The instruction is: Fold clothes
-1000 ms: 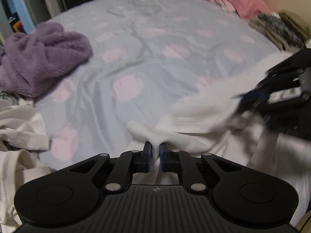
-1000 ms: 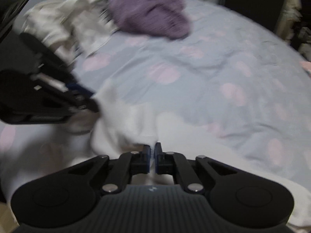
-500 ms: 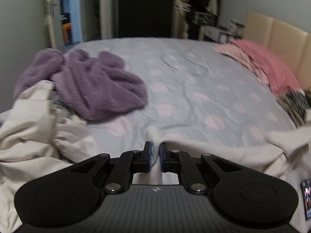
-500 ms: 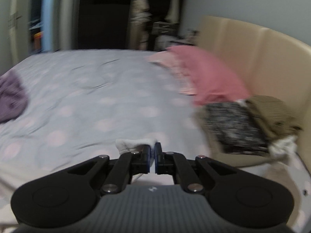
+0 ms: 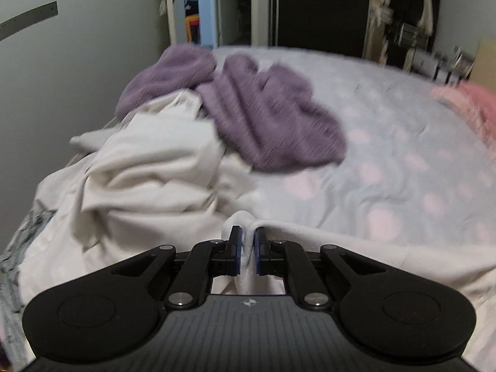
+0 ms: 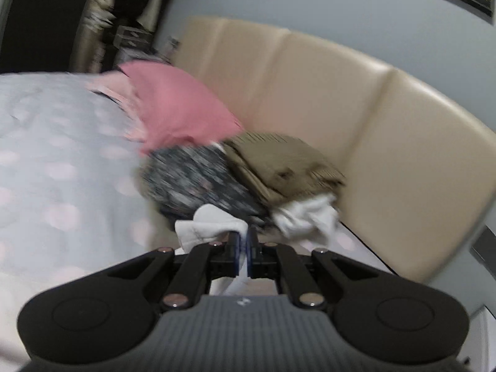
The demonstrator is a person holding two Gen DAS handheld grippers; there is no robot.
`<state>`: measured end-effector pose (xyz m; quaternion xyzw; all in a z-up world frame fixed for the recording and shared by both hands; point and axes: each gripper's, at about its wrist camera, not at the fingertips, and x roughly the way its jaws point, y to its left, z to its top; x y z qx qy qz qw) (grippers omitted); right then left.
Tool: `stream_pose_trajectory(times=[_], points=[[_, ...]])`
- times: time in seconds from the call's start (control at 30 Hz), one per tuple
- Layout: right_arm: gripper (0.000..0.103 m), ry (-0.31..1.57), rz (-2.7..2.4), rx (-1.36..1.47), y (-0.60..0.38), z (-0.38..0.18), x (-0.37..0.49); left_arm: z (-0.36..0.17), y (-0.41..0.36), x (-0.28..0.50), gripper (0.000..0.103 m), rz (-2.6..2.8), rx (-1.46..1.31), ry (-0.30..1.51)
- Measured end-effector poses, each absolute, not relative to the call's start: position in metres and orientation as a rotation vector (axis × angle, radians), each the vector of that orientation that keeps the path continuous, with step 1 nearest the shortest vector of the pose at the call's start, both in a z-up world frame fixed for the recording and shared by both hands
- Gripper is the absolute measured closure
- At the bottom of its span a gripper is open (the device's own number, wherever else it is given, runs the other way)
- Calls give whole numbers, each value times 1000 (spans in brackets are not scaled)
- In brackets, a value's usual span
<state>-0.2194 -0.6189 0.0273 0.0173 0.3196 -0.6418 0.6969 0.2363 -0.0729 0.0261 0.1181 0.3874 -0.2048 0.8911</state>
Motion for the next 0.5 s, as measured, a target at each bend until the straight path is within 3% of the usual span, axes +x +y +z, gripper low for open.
stream_pose_trajectory(times=[0.17, 0.3, 0.4, 0.5], points=[[99, 792, -1386, 159, -636, 0, -231, 2, -75, 232, 94, -450, 349, 863], [95, 844, -1335, 168, -632, -11, -224, -2, -78, 226, 81, -467, 387, 869], [67, 846, -1296, 172, -622, -10, -215, 3, -79, 222, 71, -476, 380, 865], [65, 833, -1239, 168, -612, -7, -204, 10, -82, 220, 64, -496, 376, 854]])
